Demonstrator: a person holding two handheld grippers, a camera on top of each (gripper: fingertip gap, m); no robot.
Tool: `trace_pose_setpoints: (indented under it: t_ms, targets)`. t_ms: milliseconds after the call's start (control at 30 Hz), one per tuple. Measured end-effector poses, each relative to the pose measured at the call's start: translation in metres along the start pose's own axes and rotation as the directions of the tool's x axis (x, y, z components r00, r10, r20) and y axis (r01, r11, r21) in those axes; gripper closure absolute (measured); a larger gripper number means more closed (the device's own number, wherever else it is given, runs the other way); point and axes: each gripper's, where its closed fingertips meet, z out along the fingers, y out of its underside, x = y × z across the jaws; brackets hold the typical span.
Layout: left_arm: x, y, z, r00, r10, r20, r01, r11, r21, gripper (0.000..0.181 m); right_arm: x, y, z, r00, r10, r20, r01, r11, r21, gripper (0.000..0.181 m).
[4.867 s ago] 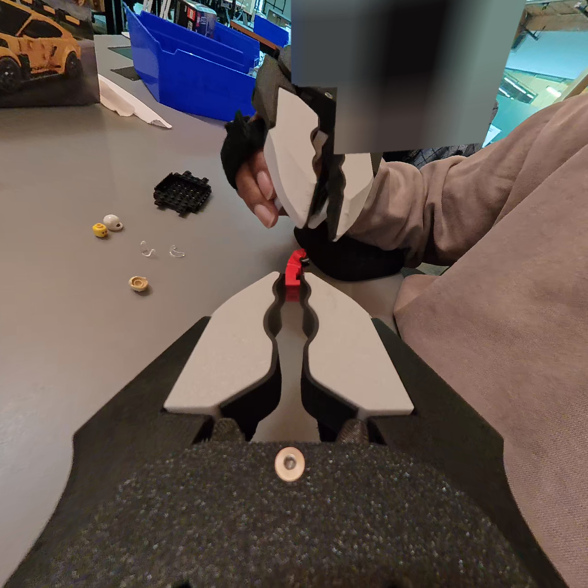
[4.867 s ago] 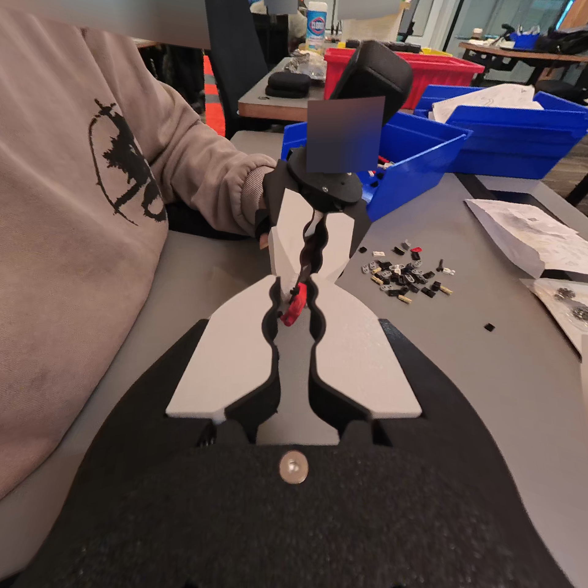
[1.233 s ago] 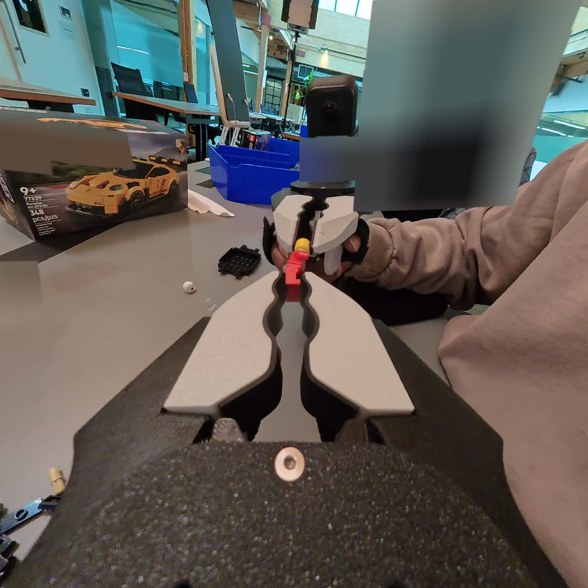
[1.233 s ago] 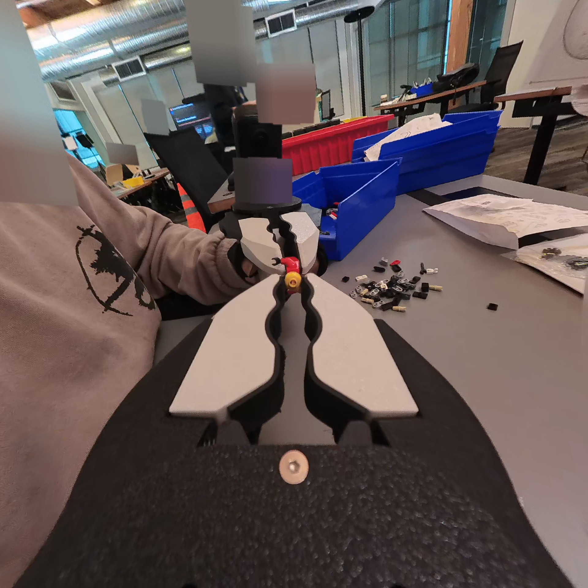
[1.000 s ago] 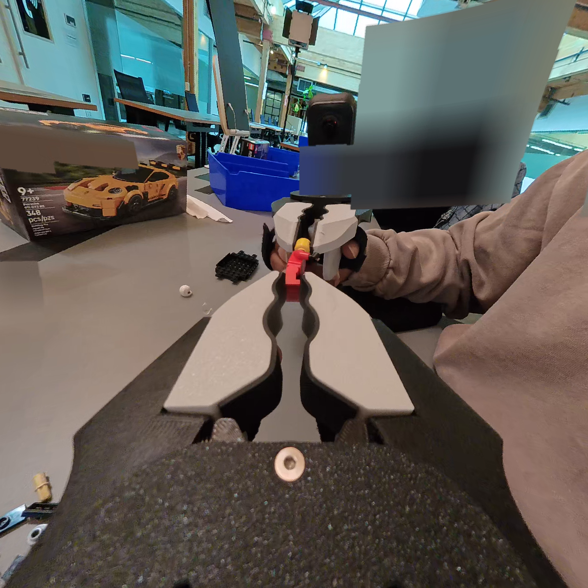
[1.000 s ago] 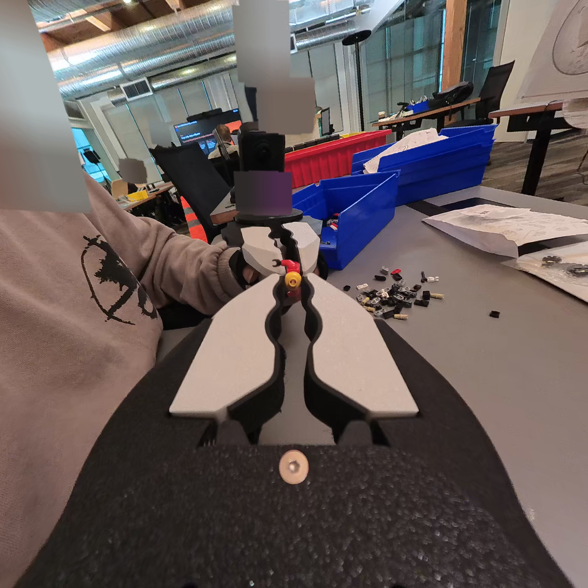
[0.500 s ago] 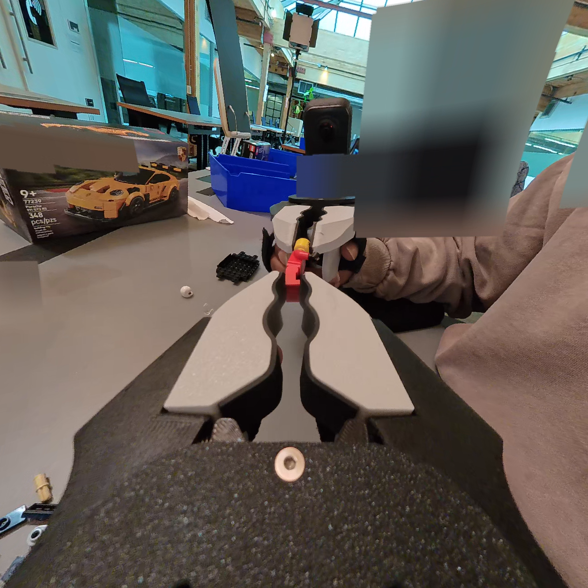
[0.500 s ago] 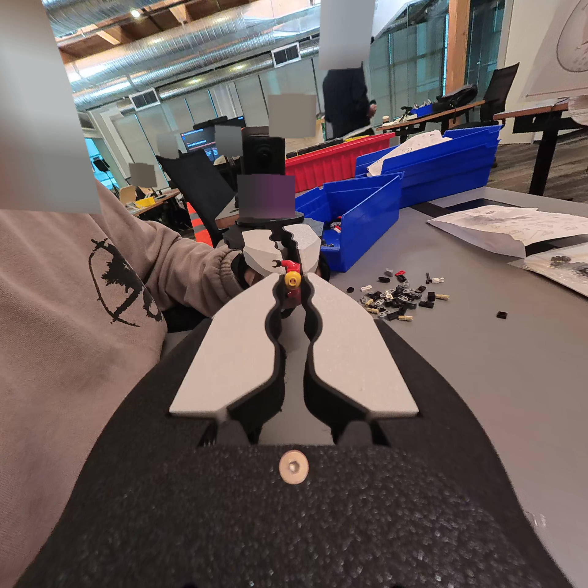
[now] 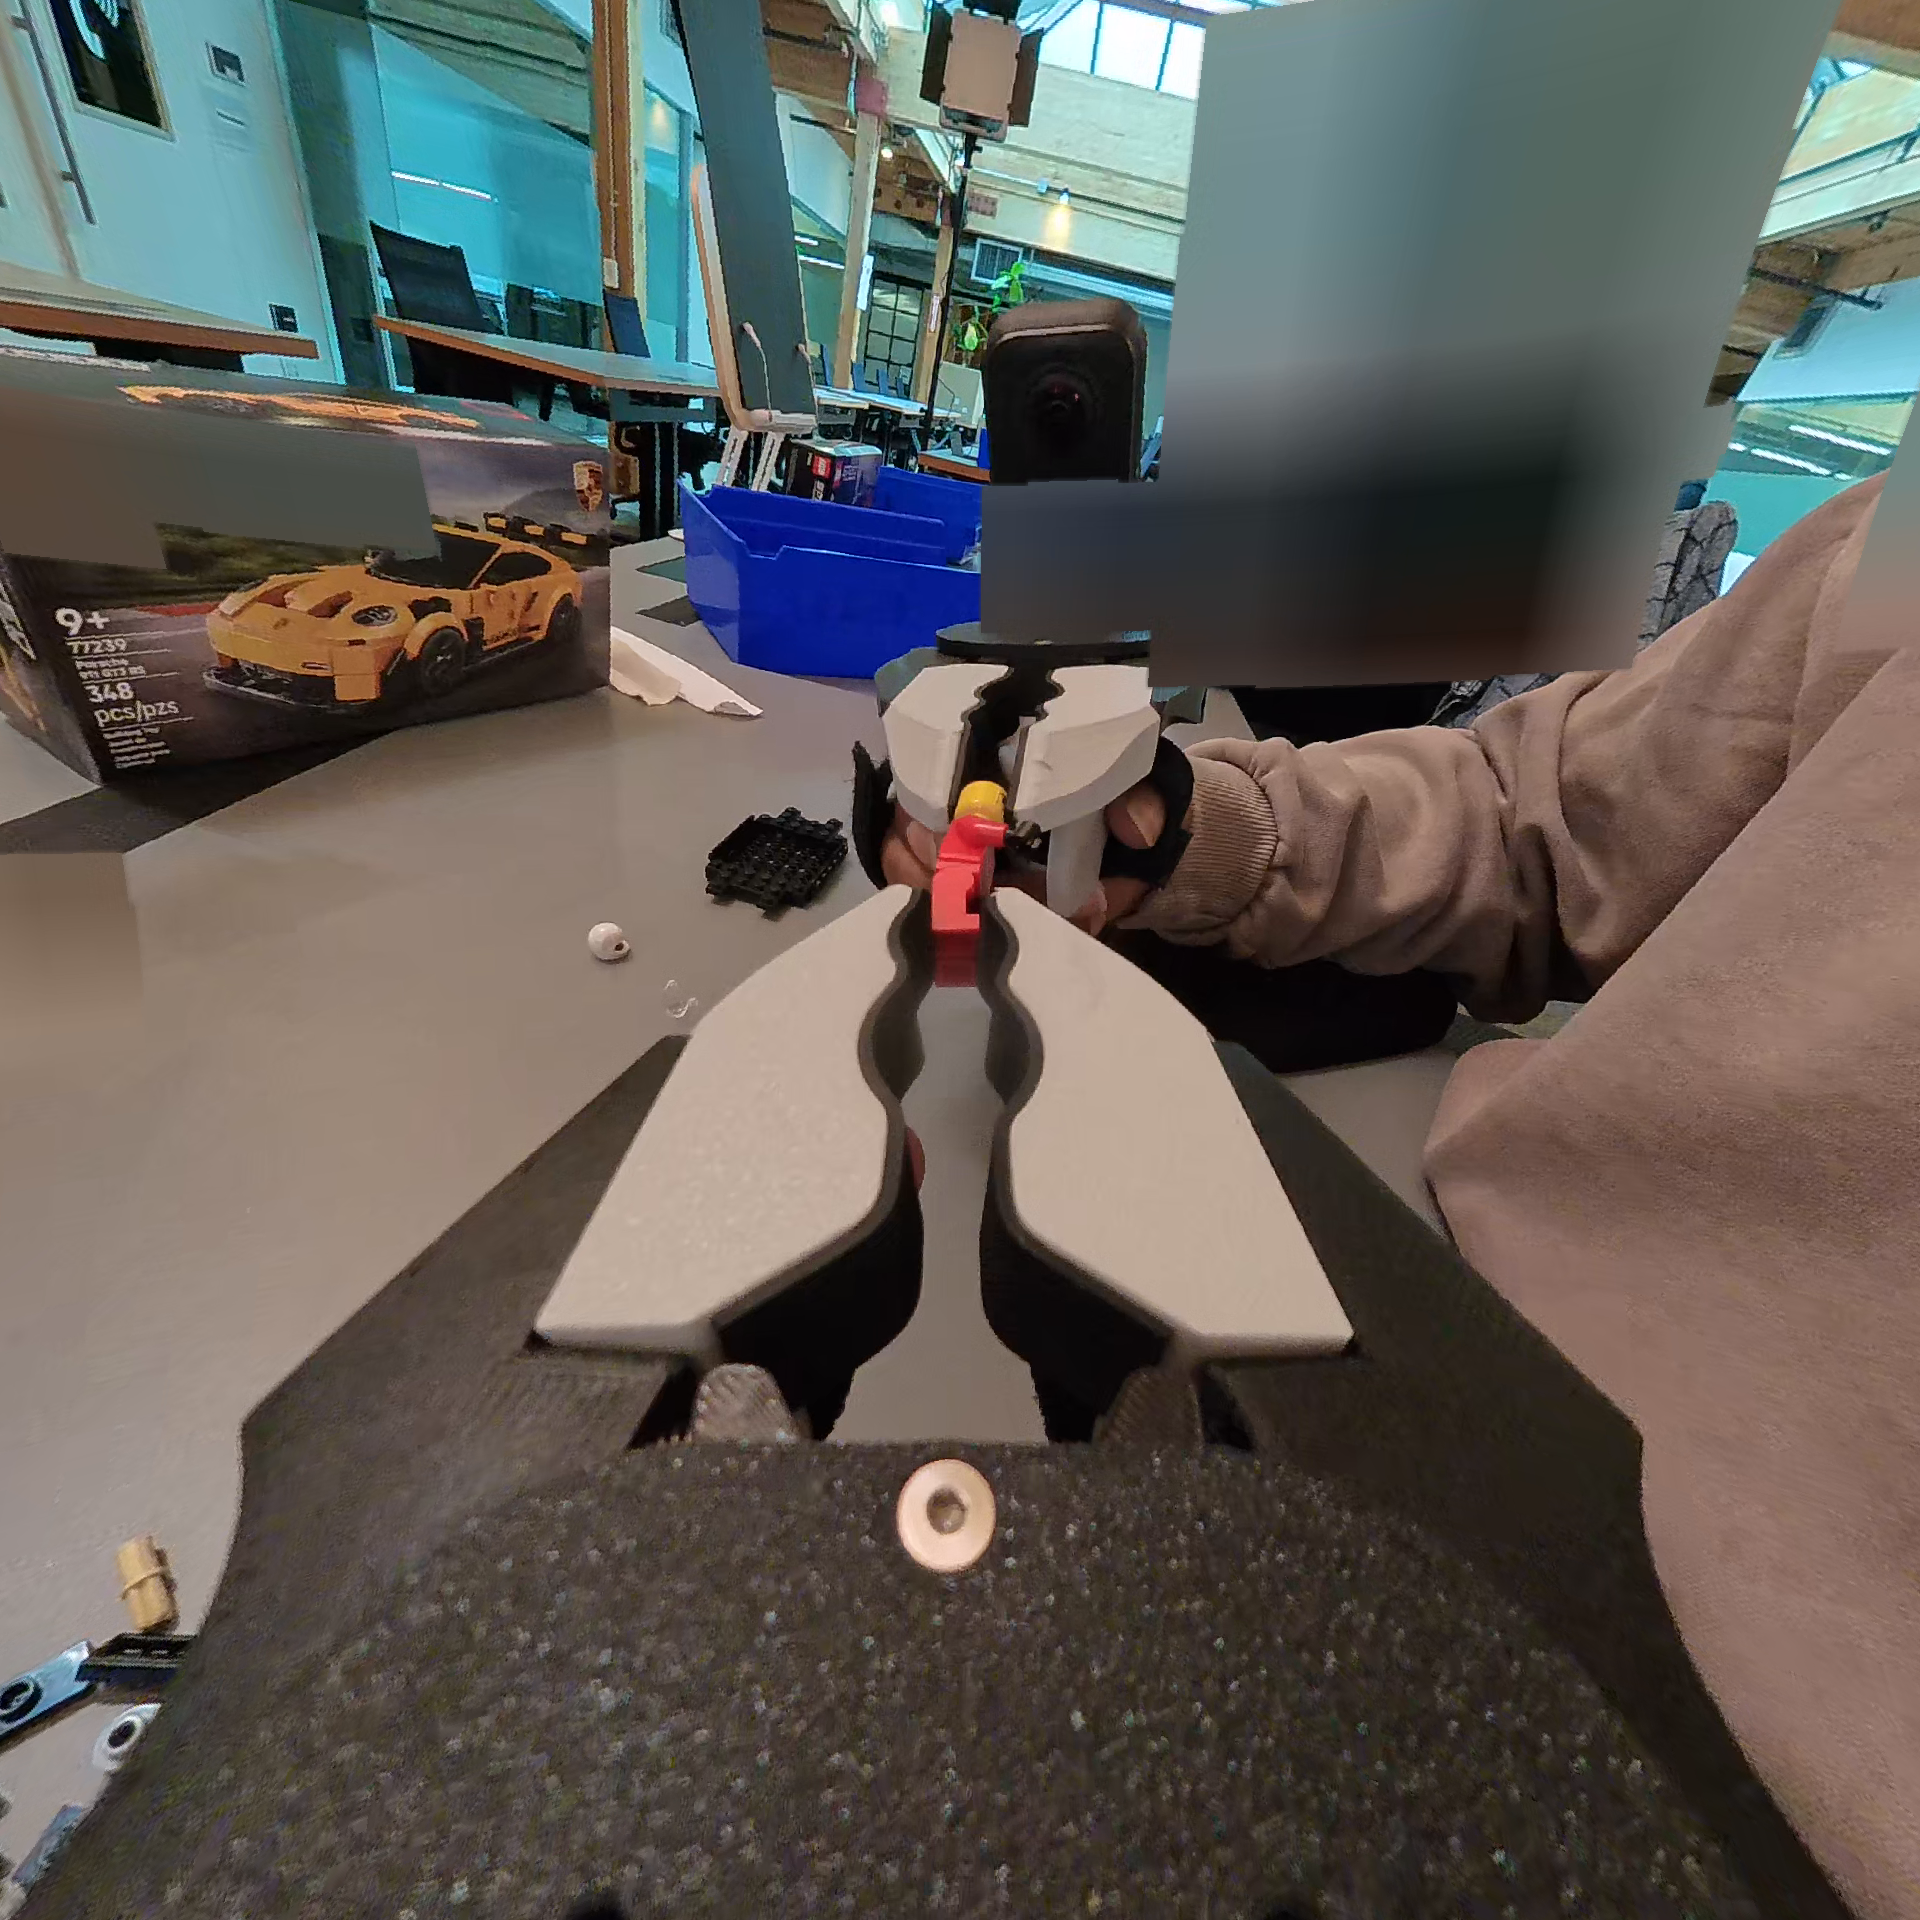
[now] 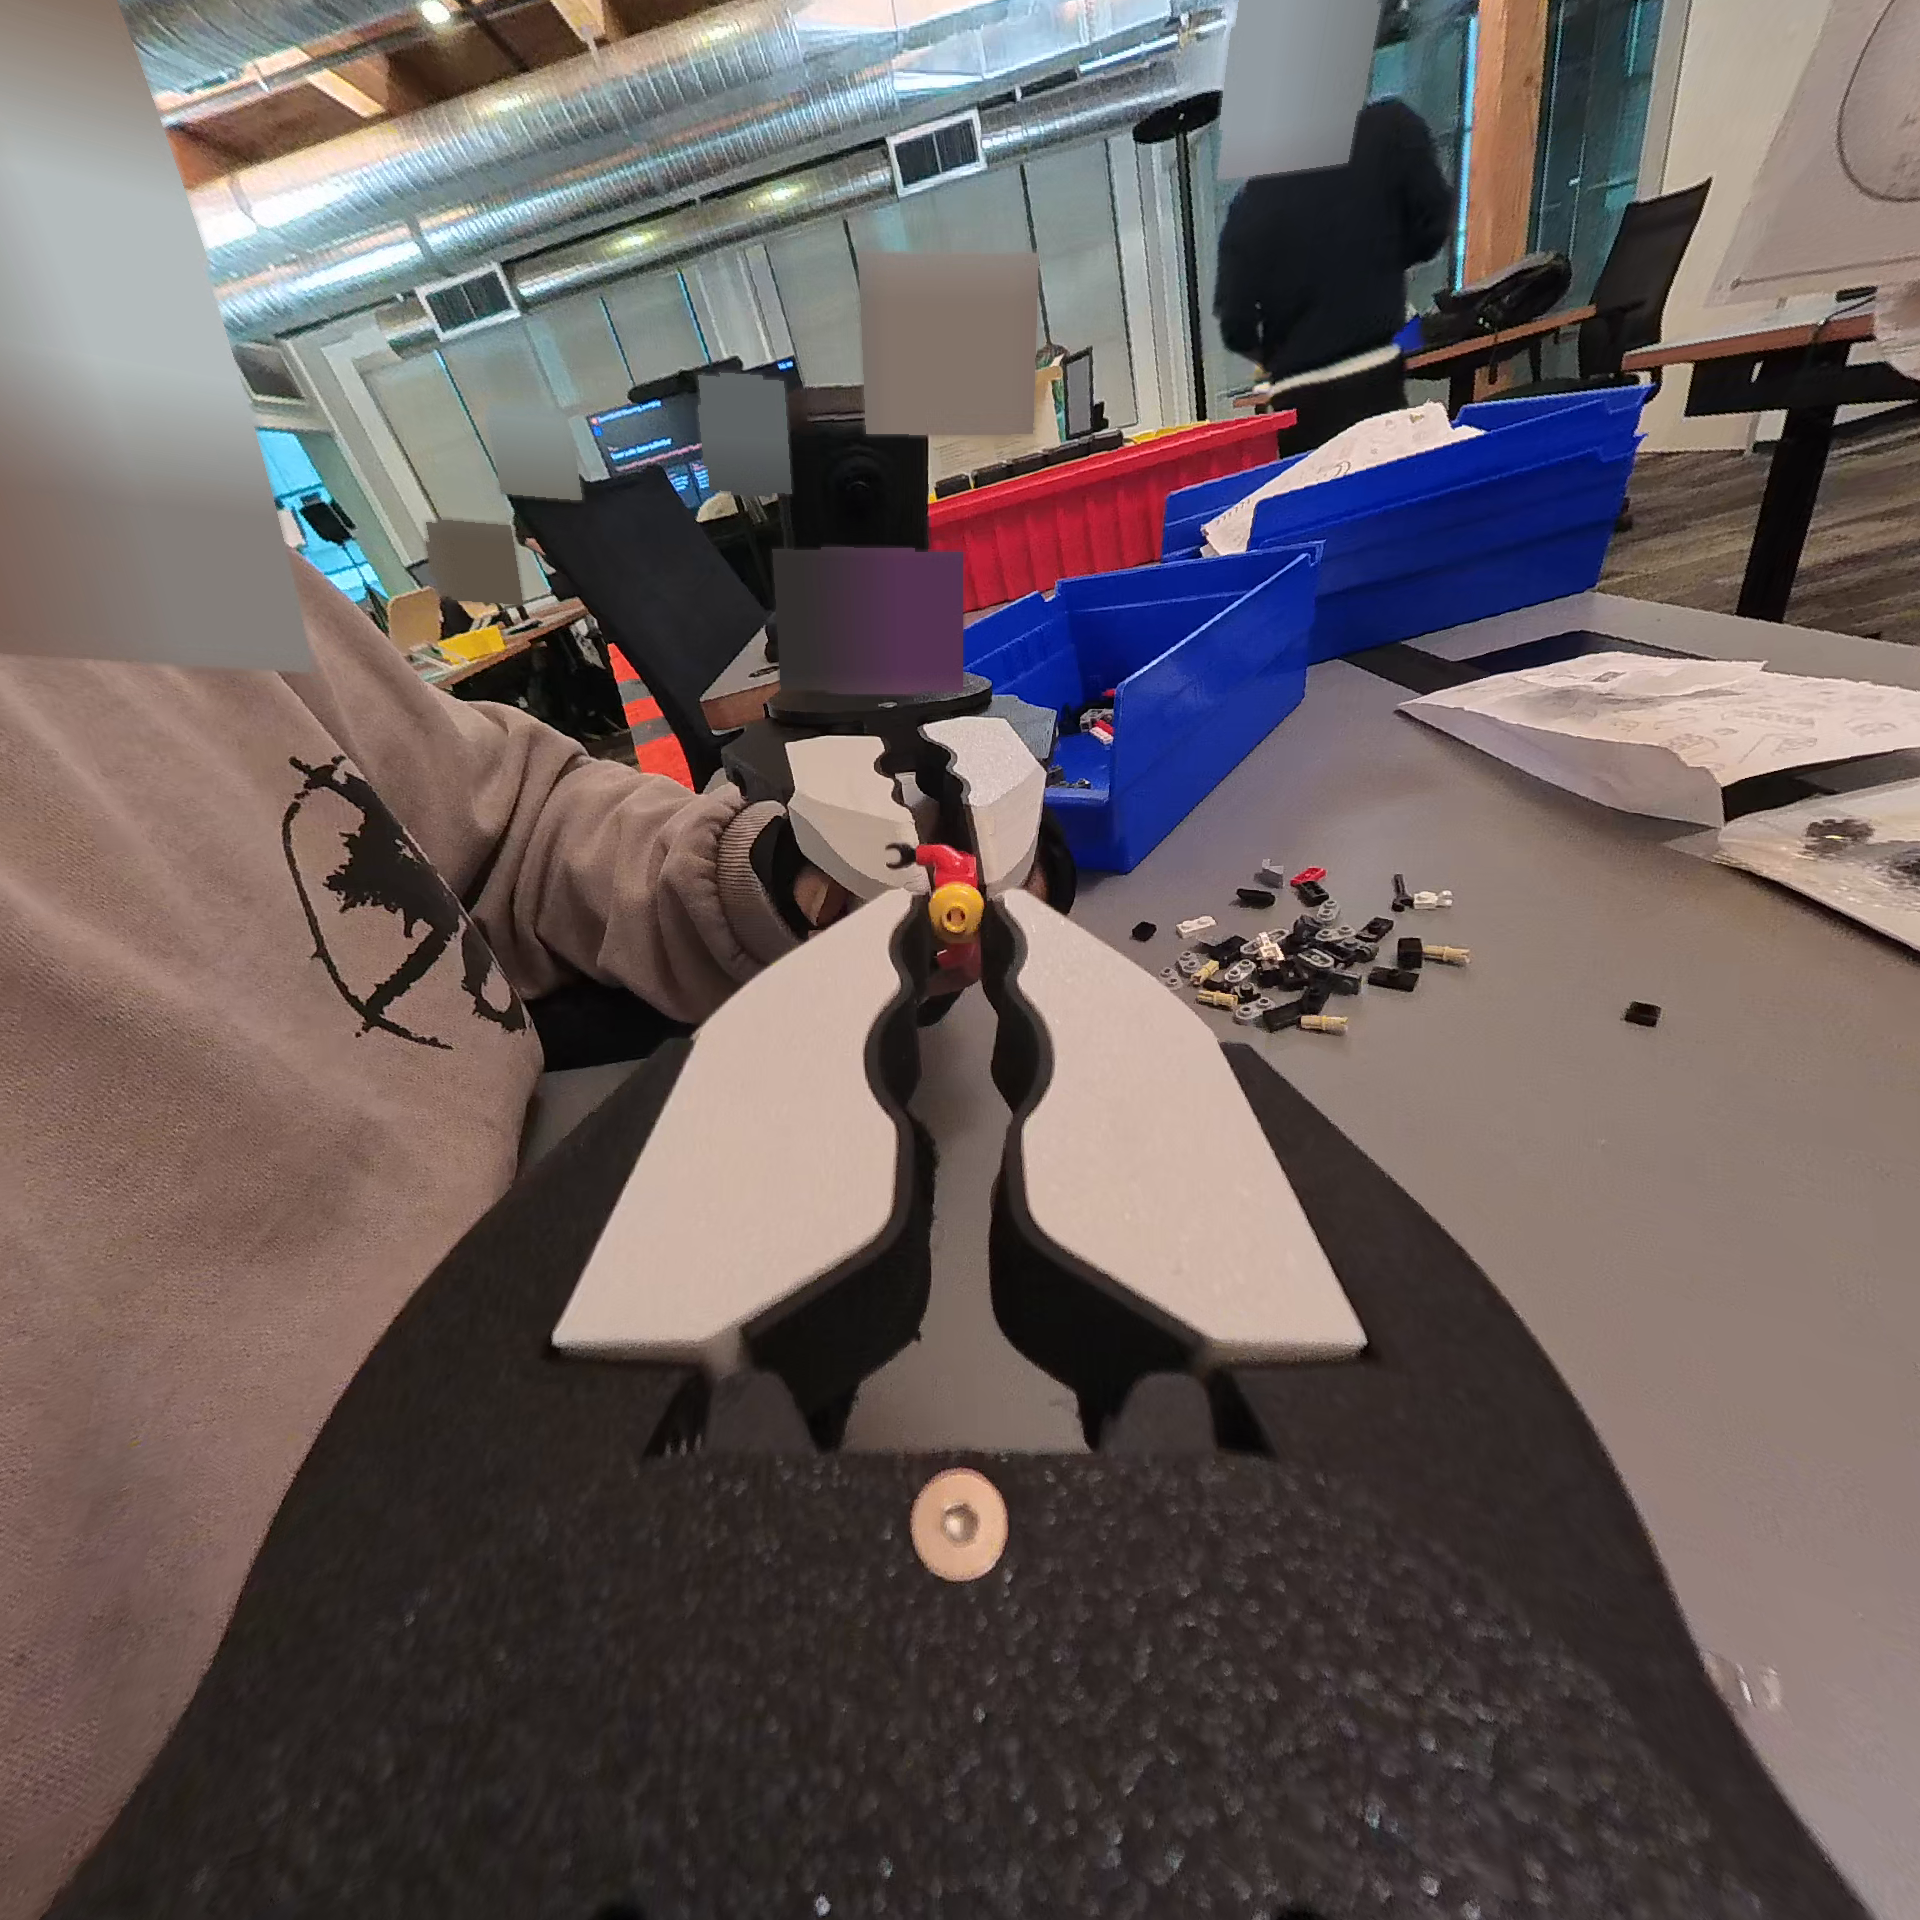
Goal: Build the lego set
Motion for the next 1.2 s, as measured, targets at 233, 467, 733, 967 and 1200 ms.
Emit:
trace_pose_setpoints:
  t_ms: [233, 467, 733, 967, 1200]
  targets:
    - [-0.001, 0.001, 0.004, 0.998, 0.047, 0.034, -0.046, 0.999, -0.027, 0.173, 0.002, -0.004, 0.001, 1.0, 0.006, -0.008, -0.006, 0.999, 0.033, 0.172]
    - [0.001, 0.0, 0.004, 1.0, -0.003, -0.005, 0.003, 1.0, -0.021, 0.173, -0.001, -0.008, 0.002, 1.0, -0.019, 0.007, 0.019, 1.0, 0.015, 0.172]
    - [-0.01, -0.003, 0.002, 0.993, -0.12, -0.014, 0.12, 0.992, 0.026, 0.173, 0.01, -0.013, -0.004, 0.999, 0.052, -0.011, -0.052, 0.998, 0.034, 0.168]
    - [-0.008, -0.002, 0.004, 0.987, -0.155, -0.035, 0.156, 0.988, 0.024, 0.173, 0.011, -0.001, 0.006, 0.998, 0.059, -0.016, -0.06, 0.998, -0.014, 0.157]
    - [-0.006, 0.001, 0.005, 0.981, -0.186, -0.05, 0.186, 0.982, 0.009, 0.173, 0.009, -0.003, 0.005, 0.998, 0.06, 0.009, -0.06, 0.998, -0.017, 0.171]
